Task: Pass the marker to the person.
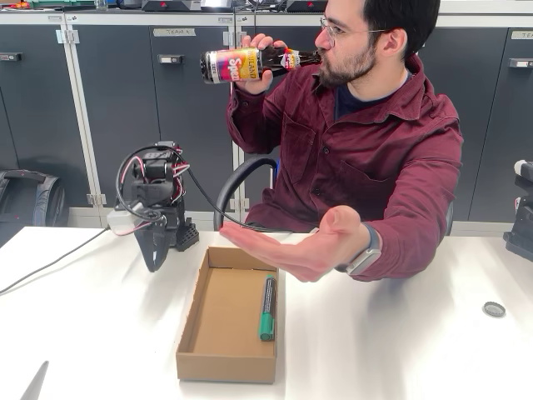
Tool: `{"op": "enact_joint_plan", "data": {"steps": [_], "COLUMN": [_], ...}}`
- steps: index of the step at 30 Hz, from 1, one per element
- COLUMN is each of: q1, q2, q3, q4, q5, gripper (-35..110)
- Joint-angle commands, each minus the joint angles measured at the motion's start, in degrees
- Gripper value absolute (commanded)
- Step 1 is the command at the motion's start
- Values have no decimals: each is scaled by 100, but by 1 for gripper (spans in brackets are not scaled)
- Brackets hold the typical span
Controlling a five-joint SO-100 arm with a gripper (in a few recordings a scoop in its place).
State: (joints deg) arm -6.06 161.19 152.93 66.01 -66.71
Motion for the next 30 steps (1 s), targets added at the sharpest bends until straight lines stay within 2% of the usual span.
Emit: {"op": "enact_joint_plan", "data": {"steps": [1, 9, 16, 30], "q1": [-132, -457, -1020, -3006], "q2": [-809, -2900, -4342, -5528], "q3": [-1503, -2997, -3472, -4623], "q4": [35, -589, -1301, -1204], "q5": [158, 9, 281, 826], "gripper": [-5, -5, -5, -5]}}
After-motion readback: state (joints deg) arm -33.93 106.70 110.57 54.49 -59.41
